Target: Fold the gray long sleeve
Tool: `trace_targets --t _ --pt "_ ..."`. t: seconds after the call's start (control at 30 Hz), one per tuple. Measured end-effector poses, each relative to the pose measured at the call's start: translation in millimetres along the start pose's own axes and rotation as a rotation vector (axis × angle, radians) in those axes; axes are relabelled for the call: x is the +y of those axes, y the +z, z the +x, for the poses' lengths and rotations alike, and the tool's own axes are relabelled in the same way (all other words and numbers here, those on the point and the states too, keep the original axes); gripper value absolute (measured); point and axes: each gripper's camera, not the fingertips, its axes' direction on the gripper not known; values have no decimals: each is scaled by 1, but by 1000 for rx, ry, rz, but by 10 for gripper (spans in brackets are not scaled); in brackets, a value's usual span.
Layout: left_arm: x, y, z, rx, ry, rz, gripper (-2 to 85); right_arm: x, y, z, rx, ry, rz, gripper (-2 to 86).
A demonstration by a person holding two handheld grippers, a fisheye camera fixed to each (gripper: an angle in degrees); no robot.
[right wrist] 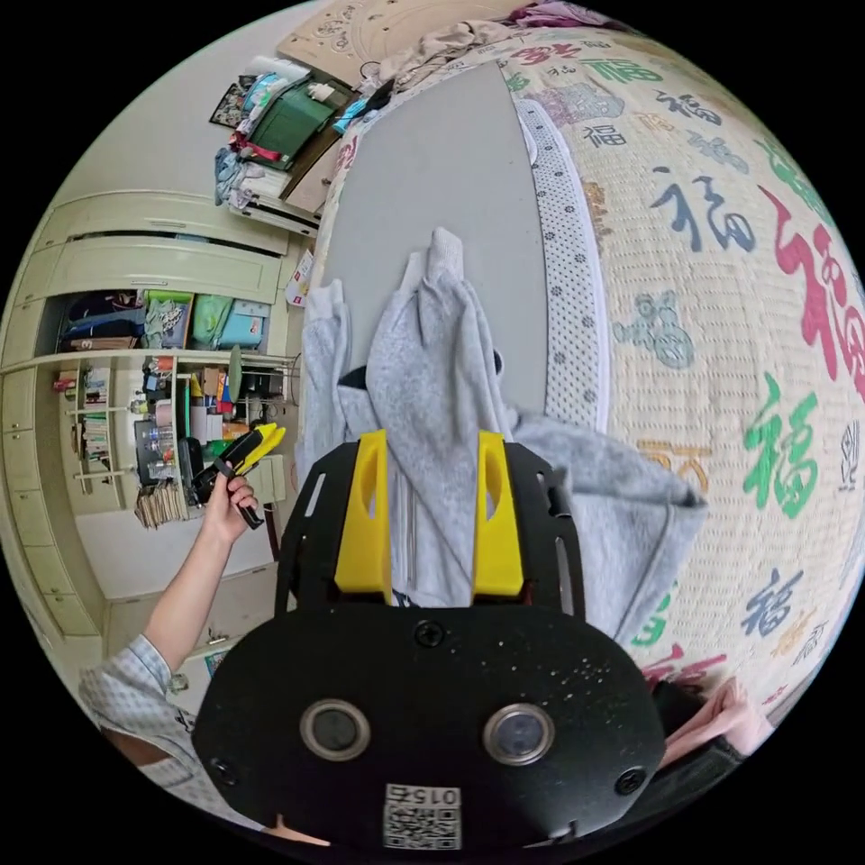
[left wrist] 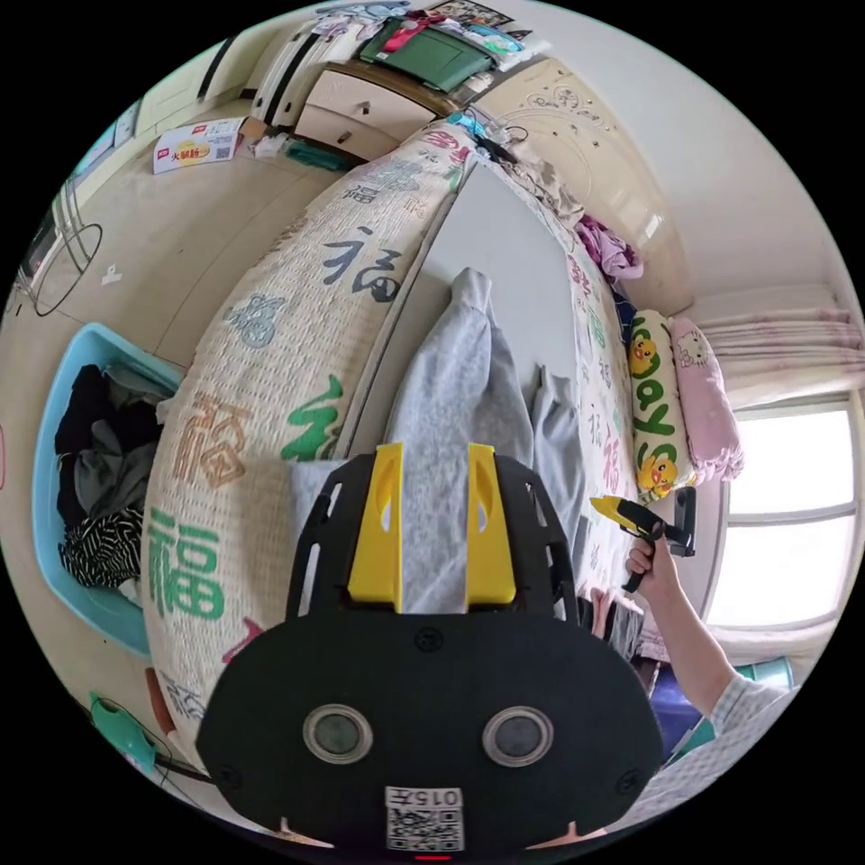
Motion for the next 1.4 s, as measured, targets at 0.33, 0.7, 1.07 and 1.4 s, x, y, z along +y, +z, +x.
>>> trace_targets --t 0.33,0.7,1.07,1.4 --pt "-17 63 10 -100 22 20 105 -32 26 25 70 131 34 111" --pt "22 43 5 -20 92 90 3 -26 49 1 293 -71 -84 5" --pt "156 -212 -136 -322 -186 405 3 123 -185 139 673 268 245 -8" --pt "244 -251 -182 -379 -451 291 3 267 -246 214 552 743 455 -6"
